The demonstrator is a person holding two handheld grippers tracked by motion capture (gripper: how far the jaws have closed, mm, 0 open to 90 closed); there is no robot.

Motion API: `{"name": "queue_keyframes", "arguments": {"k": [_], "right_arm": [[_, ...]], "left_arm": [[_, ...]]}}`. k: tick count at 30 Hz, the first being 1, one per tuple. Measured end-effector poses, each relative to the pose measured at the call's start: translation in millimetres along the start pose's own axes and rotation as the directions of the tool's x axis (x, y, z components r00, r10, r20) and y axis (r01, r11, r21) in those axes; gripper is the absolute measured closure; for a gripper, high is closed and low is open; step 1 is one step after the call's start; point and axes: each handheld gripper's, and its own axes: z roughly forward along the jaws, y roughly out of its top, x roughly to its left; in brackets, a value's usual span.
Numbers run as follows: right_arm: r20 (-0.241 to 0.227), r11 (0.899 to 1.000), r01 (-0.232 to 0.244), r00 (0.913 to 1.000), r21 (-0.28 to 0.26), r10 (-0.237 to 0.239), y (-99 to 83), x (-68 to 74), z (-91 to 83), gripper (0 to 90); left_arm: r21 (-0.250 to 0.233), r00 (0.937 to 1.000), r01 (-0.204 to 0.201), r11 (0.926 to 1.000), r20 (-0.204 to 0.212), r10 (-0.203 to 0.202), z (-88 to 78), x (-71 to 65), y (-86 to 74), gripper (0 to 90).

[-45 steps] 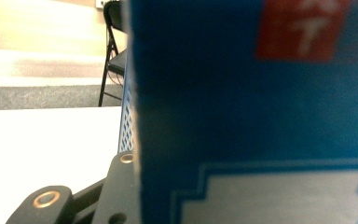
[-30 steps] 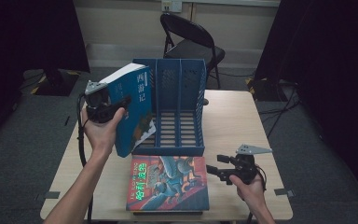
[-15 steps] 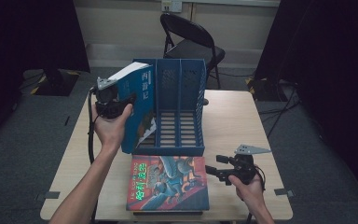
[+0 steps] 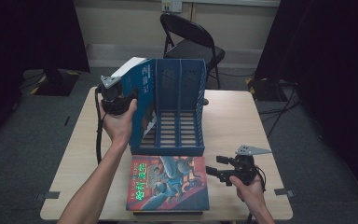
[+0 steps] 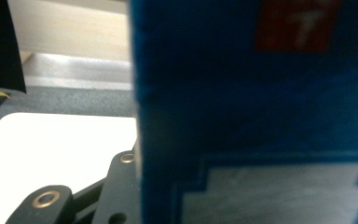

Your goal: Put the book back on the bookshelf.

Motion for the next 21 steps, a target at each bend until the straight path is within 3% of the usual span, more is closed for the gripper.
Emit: {"name": "queue_keyframes", "arguments": {"k": [6, 11, 12, 16, 17, 21], "right_arm": [[0.001, 1.000, 0.000, 1.0000, 0.011, 0.000, -0.7, -0.5, 2.1, 23.3], [0.000, 1.000, 0.004, 1.0000, 0.013, -0.004, -0.9, 0.3, 2.7, 23.3], [0.010, 0.999, 0.026, 0.9996, -0.019, -0.026, -1.1, 2.6, -0.1, 23.8], [-0.003, 0.998, 0.036, 0.9994, -0.042, -0.036, 0.7, 4.7, -4.1, 23.6], [-0.003, 0.999, 0.033, 0.9994, -0.042, -0.033, 0.9, 4.3, -4.3, 23.6], [-0.002, 0.999, 0.029, 0.9996, -0.028, -0.029, -0.6, 2.1, -1.9, 23.6]], "left_arm": [[0.004, 0.9997, 0.024, 0.9997, -0.004, -0.024, 7.8, -2.2, -3.2, 61.6], [-0.004, 0.9991, -0.020, 0.9998, -0.038, 0.020, 15.8, -10.4, -9.7, 61.6], [-0.015, 0.9987, -0.034, 0.9993, -0.040, 0.033, 18.3, -11.1, -12.0, 61.7], [-0.021, 0.9986, -0.029, 0.9994, -0.046, 0.028, 20.2, -11.8, -14.6, 61.6], [-0.020, 0.9982, -0.042, 0.9989, -0.044, 0.041, 22.0, -12.6, -15.1, 61.6], [-0.013, 0.9991, -0.027, 0.9995, -0.032, 0.027, 23.7, -13.5, -19.6, 61.6]]}}
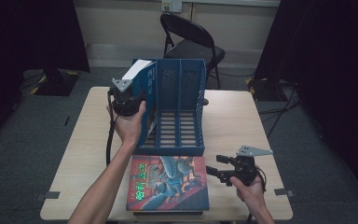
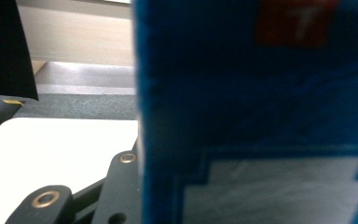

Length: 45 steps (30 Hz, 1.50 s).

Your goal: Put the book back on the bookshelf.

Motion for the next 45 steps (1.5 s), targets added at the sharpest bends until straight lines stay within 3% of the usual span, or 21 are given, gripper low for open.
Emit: {"name": "queue_keyframes", "arguments": {"k": [3, 5, 8, 10, 16, 23, 31, 35, 39, 45], "right_arm": [[0.008, 1.000, 0.012, 0.9999, -0.028, -0.012, -0.2, 0.8, -2.1, 24.1], [0.011, 0.999, 0.011, 0.9999, -0.032, -0.011, 0.2, 0.8, -3.0, 24.2], [0.013, 0.999, 0.012, 0.9998, -0.043, -0.012, 0.2, 0.3, -4.7, 24.2], [0.016, 0.999, 0.013, 0.9998, -0.041, -0.012, 0.0, -0.1, -5.4, 24.1], [0.013, 0.999, 0.015, 0.9998, -0.033, -0.014, -0.8, -0.1, -2.5, 24.2], [0.007, 0.999, 0.021, 0.9997, -0.025, -0.021, 0.1, 2.3, 1.0, 24.1], [0.009, 0.999, 0.018, 0.9998, -0.026, -0.018, -0.5, 1.7, 0.1, 24.2], [0.009, 1.000, 0.022, 0.9997, -0.021, -0.022, -0.7, 2.2, 0.8, 24.1], [0.011, 1.000, 0.020, 0.9997, -0.014, -0.020, -1.0, 2.8, 1.5, 24.2], [0.008, 1.000, 0.023, 0.9997, 0.001, -0.023, -2.1, 3.9, 4.2, 24.2]], "left_arm": [[0.009, 0.9995, -0.032, 0.9994, -0.006, 0.032, 3.9, -2.5, -7.0, 61.5], [0.007, 0.9999, -0.014, 0.9999, 0.001, 0.014, 4.1, -0.1, -9.0, 61.5], [0.012, 0.9998, -0.021, 0.9997, 0.002, 0.021, 6.1, 1.5, -13.5, 61.5], [0.011, 0.9991, -0.042, 0.9990, -0.006, 0.042, 6.6, 1.0, -17.9, 61.4], [-0.006, 0.9999, -0.009, 0.9999, -0.013, 0.009, 3.8, 7.0, -24.7, 61.4], [-0.014, 0.9986, -0.050, 0.9986, -0.019, 0.050, 0.3, 1.6, -37.6, 61.3], [-0.016, 0.9990, -0.040, 0.9991, -0.021, 0.040, -2.2, 3.5, -41.2, 61.1], [-0.029, 0.9973, -0.072, 0.9970, -0.016, 0.072, -5.0, 0.6, -46.9, 60.7], [-0.013, 0.9977, -0.067, 0.9977, -0.016, 0.066, -8.9, 0.9, -48.6, 59.6], [0.006, 0.9950, -0.100, 0.9950, 0.010, 0.100, -20.7, 0.6, -54.1, 58.1]]}}
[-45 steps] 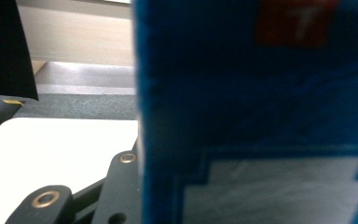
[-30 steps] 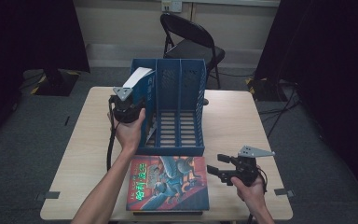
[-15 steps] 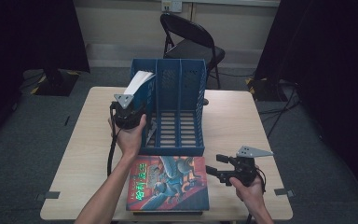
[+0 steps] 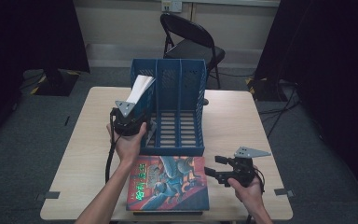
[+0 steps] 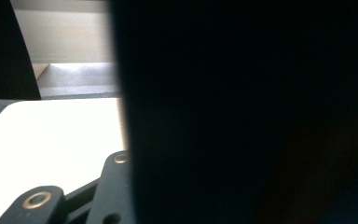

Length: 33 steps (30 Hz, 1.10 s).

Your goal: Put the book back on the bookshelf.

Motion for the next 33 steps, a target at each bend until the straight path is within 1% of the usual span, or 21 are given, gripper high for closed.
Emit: {"name": "queue_keyframes", "arguments": {"k": [1, 2, 3, 6, 7, 9, 10, 11, 12, 13, 14, 16, 17, 23, 26, 29, 30, 31, 33], "right_arm": [[0.000, 1.000, 0.000, 1.0000, 0.004, 0.000, -0.1, 0.4, 0.7, 24.2], [0.000, 1.000, 0.002, 1.0000, 0.006, -0.002, -0.1, 0.8, 1.2, 24.2], [-0.001, 1.000, 0.002, 1.0000, 0.006, -0.002, -0.1, 1.5, 1.5, 24.1], [-0.002, 1.000, 0.003, 1.0000, 0.007, -0.003, -0.5, 1.6, 1.9, 24.2], [-0.001, 1.000, 0.001, 1.0000, 0.009, -0.001, -0.9, 1.1, 2.2, 24.1], [0.002, 1.000, -0.002, 1.0000, 0.012, 0.002, -1.5, 0.4, 2.7, 24.2], [0.002, 1.000, -0.001, 1.0000, 0.014, 0.001, -1.6, 0.6, 2.7, 24.2], [0.002, 1.000, -0.001, 1.0000, 0.014, 0.001, -1.6, 0.6, 2.7, 24.2], [0.001, 1.000, 0.001, 1.0000, 0.012, -0.001, -1.6, 1.1, 2.5, 24.1], [0.001, 1.000, 0.001, 1.0000, 0.012, -0.001, -1.6, 1.1, 2.5, 24.1], [0.001, 1.000, 0.001, 1.0000, 0.012, -0.001, -1.7, 1.1, 2.4, 24.1], [0.002, 1.000, 0.000, 1.0000, 0.016, -0.001, -2.2, 0.1, 2.4, 24.2], [0.002, 1.000, -0.002, 1.0000, 0.016, 0.002, -2.4, 0.1, 2.6, 24.1], [0.004, 1.000, -0.002, 1.0000, 0.023, 0.002, -3.1, -0.1, 3.4, 24.2], [0.003, 1.000, 0.001, 1.0000, 0.027, -0.001, -3.5, 0.0, 3.4, 24.2], [0.005, 1.000, -0.002, 1.0000, 0.024, 0.002, -3.7, 0.0, 2.3, 24.2], [0.007, 1.000, -0.003, 1.0000, 0.024, 0.002, -3.8, -0.3, 2.1, 24.1], [0.007, 1.000, -0.002, 1.0000, 0.025, 0.002, -4.0, -0.7, 2.0, 24.2], [0.007, 1.000, -0.001, 1.0000, 0.026, 0.001, -4.1, -0.8, 1.9, 24.1]], "left_arm": [[0.000, 1.0000, 0.000, 1.0000, 0.000, 0.000, 0.0, 0.0, 0.0, 57.9], [0.005, 0.9999, 0.007, 1.0000, 0.010, -0.007, -4.5, 0.3, -1.2, 57.7], [0.005, 0.9999, 0.005, 1.0000, 0.012, -0.005, -6.7, 0.0, -2.0, 57.4], [-0.010, 0.9992, 0.008, 0.9999, 0.040, -0.007, -13.9, 1.7, -3.5, 55.4], [-0.008, 0.9989, 0.008, 0.9999, 0.045, -0.008, -16.3, 3.0, -2.9, 54.7], [0.001, 0.9974, 0.032, 0.9995, 0.065, -0.032, -20.0, 6.1, -0.7, 51.9], [-0.001, 0.9974, 0.022, 0.9998, 0.068, -0.022, -21.3, 6.0, 0.1, 51.9], [-0.001, 0.9974, 0.022, 0.9998, 0.068, -0.022, -21.3, 6.0, 0.1, 51.7], [0.010, 0.9947, 0.013, 0.9999, 0.102, -0.014, -22.6, 9.7, 1.2, 50.1], [0.010, 0.9947, 0.013, 0.9999, 0.102, -0.014, -22.6, 9.7, 1.2, 48.7], [0.011, 0.9936, 0.018, 0.9998, 0.112, -0.019, -23.0, 11.1, 1.5, 48.7], [0.014, 0.9932, 0.019, 0.9997, 0.115, -0.021, -25.4, 11.8, 2.2, 48.9], [0.012, 0.9917, 0.018, 0.9998, 0.127, -0.020, -26.5, 13.3, 2.4, 48.8], [0.017, 0.9914, 0.013, 0.9998, 0.130, -0.015, -27.4, 14.6, 3.0, 48.4], [0.019, 0.9904, 0.009, 0.9998, 0.138, -0.012, -27.6, 15.5, 3.3, 48.1], [0.023, 0.9876, 0.004, 0.9997, 0.157, -0.008, -28.5, 18.1, 4.0, 46.8], [0.031, 0.9854, 0.002, 0.9995, 0.170, -0.007, -29.4, 20.6, 4.9, 46.4], [0.031, 0.9854, 0.002, 0.9995, 0.170, -0.007, -29.4, 20.6, 4.9, 46.2], [0.041, 0.9811, 0.005, 0.9992, 0.193, -0.013, -31.0, 24.4, 6.1, 45.7]]}}
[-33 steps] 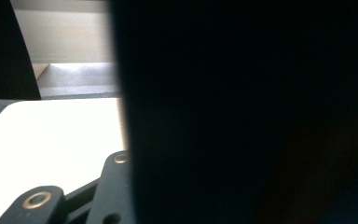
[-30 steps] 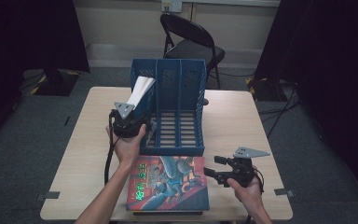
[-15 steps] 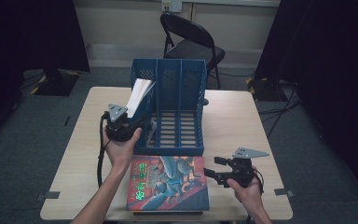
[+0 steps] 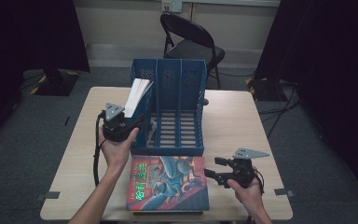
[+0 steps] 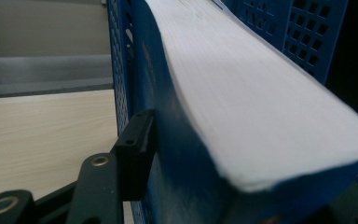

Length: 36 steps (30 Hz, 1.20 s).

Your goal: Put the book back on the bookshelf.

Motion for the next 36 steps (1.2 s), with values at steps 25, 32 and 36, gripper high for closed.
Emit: {"name": "queue_keyframes", "arguments": {"k": [25, 32, 36], "right_arm": [[0.001, 1.000, 0.003, 1.0000, 0.016, -0.003, -1.2, -0.5, 2.4, 24.1], [0.000, 1.000, 0.000, 1.0000, 0.023, 0.000, -1.8, -0.1, 4.6, 24.1], [0.001, 0.999, 0.000, 1.0000, 0.033, 0.000, -2.3, -1.2, 6.6, 24.1]], "left_arm": [[0.141, 0.9973, -0.024, 0.9897, 0.073, 0.013, -15.1, 11.0, 35.9, 40.9], [0.233, 0.9970, -0.031, 0.9721, 0.076, 0.014, -12.1, 10.9, 56.8, 39.8], [0.308, 0.9973, -0.061, 0.9495, 0.058, 0.045, -6.1, 7.8, 72.5, 39.7]]}}
